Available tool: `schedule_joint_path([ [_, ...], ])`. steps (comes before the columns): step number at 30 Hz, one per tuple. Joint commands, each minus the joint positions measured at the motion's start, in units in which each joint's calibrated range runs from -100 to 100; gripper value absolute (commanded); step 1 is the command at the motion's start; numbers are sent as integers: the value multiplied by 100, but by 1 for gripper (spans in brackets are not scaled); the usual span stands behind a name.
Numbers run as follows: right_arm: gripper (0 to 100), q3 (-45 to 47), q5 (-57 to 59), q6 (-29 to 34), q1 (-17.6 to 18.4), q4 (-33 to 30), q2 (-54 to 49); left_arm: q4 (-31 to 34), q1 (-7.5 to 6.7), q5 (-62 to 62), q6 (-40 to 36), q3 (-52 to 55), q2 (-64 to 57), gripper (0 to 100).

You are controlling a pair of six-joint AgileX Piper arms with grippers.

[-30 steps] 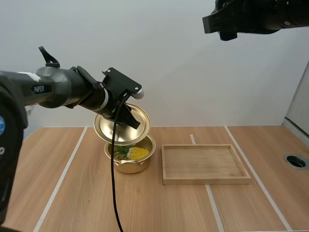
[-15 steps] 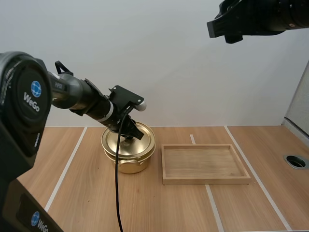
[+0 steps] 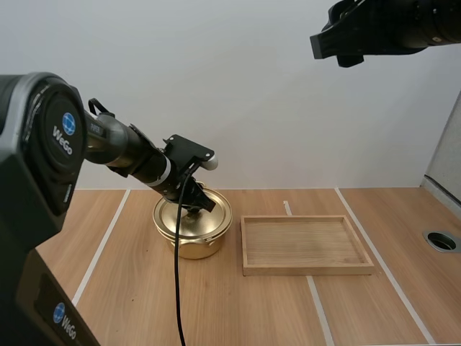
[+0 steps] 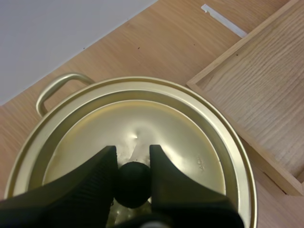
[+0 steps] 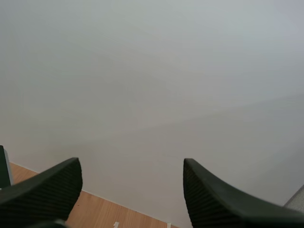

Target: Open the pot, put the pineapple inside, and close it

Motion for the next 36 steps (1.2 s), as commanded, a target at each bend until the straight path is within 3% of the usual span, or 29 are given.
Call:
schedule_joint_path([
  [1,100,-17,-36,-5,-32,-38,-73,-123,-9,2,-20,-26,0,5],
  [4,100,-17,-36,-5,-32,-38,-73,-123,-9,256,-1,-26,0,26],
  [6,100,-17,-5,-5,-32,-39,-73,-123,-9,479,66,-26,0,51],
  [9,100,-17,103,-5,-32,-39,-73,-123,-9,850,159,-26,0,96],
  [10,100,-17,140,-5,-32,-39,-73,-123,-9,937,217,-26,-13,100],
  [22,100,-17,355,-5,-32,-39,-73,-133,-9,856,76,-1048,-1450,100],
  [30,100,-17,199,-5,-32,-251,-73,-133,28,263,-1455,-2033,-3174,100],
  [36,100,-17,172,417,-32,-195,-73,-133,28,-895,-2645,-2130,-4781,100],
])
